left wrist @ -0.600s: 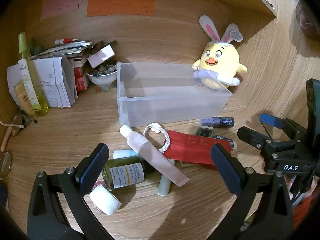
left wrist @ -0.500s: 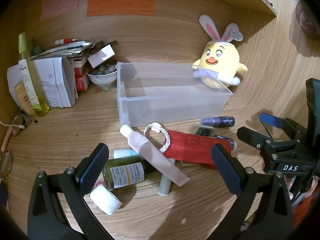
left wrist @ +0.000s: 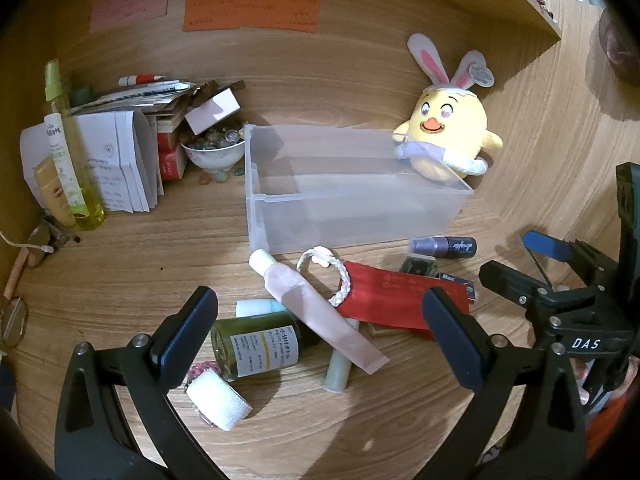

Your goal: Organize objects

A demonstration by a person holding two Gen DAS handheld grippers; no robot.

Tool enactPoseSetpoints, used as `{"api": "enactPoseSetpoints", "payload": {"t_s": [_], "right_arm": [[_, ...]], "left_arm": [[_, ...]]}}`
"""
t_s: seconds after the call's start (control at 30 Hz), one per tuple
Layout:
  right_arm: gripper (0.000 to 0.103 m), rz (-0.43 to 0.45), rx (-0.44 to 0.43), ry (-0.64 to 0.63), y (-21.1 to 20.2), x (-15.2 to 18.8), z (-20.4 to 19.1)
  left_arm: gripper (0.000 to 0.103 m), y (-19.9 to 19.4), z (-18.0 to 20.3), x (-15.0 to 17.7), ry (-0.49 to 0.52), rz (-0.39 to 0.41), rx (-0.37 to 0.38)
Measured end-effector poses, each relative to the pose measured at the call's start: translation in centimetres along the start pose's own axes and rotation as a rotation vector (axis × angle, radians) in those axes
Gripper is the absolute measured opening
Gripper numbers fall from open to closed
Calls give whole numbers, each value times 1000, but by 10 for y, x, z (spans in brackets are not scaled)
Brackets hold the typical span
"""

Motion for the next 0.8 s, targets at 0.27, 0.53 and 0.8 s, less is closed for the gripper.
{"api": "enactPoseSetpoints", "payload": {"t_s": [0.27, 0.53, 0.8], "right_arm": [[103, -2, 0, -14, 1, 0, -1], [103, -2, -3, -15, 0, 0, -2], [103, -3, -2, -16, 0, 0, -3]], "left_arm": [[103, 1, 0, -1, -6, -1, 2], [103, 0, -5, -1, -19, 0, 3], [103, 0, -5, -1, -14, 4, 3]]}}
Point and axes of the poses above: each gripper's, at about its wrist camera, not at the fingertips, and y roughly the way its jaws point, z to its right, x to its underside, the point moved 4 cm from there along y, roughly the way its jaws point, and after that the axes turned 11 degrees about x, right-handed, at the moved point
